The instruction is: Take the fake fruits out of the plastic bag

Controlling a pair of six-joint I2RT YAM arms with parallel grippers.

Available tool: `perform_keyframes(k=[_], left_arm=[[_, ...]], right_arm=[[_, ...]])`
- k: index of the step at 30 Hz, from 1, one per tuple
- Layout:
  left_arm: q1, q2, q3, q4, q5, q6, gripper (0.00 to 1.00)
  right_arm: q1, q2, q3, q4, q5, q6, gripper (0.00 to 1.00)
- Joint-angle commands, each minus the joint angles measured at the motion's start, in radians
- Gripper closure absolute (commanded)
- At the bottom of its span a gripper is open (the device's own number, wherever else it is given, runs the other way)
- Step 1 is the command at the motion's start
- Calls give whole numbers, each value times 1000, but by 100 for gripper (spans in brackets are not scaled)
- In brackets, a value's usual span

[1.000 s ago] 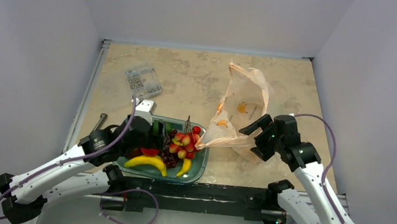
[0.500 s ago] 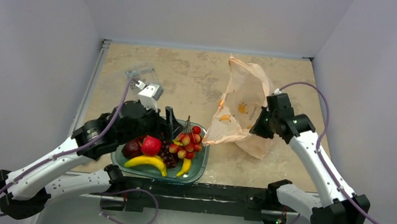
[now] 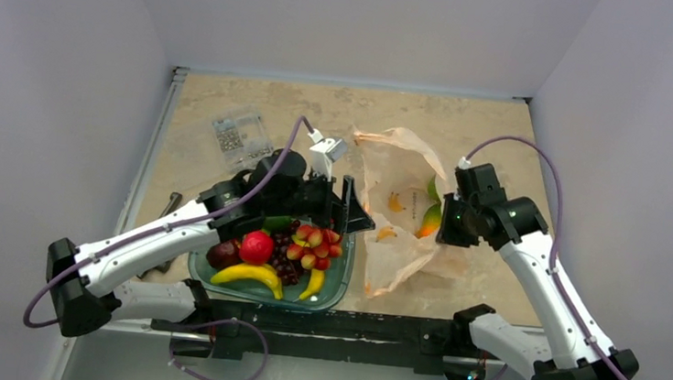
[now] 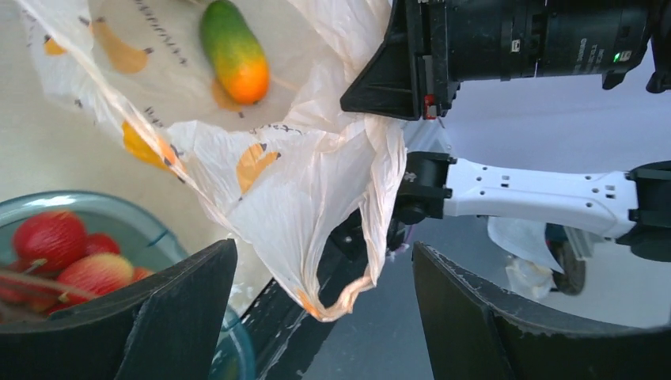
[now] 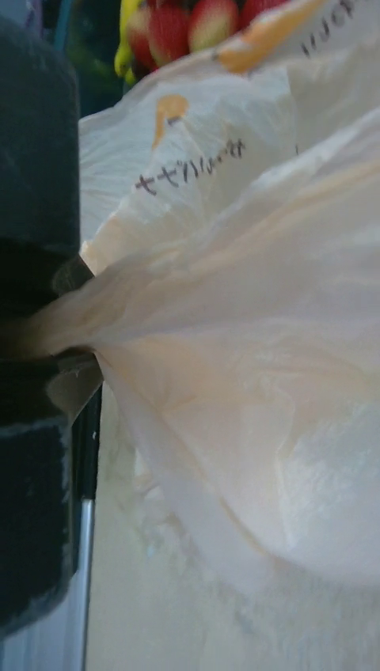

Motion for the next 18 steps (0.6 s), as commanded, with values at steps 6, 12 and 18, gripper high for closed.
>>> perform_keyframes(k=[6,12,18], left_arm=[[-45,92,-8,310,142,-110,17],[-97,171,54,303,168,-80,16],[-153,244,80,287,137,-40,17]], right_arm=[[0,-236,-100,-154,158,294,2],[-1,-359,-285,26,-83,471,1],[-2,-405,-385,-39,107,695,27]])
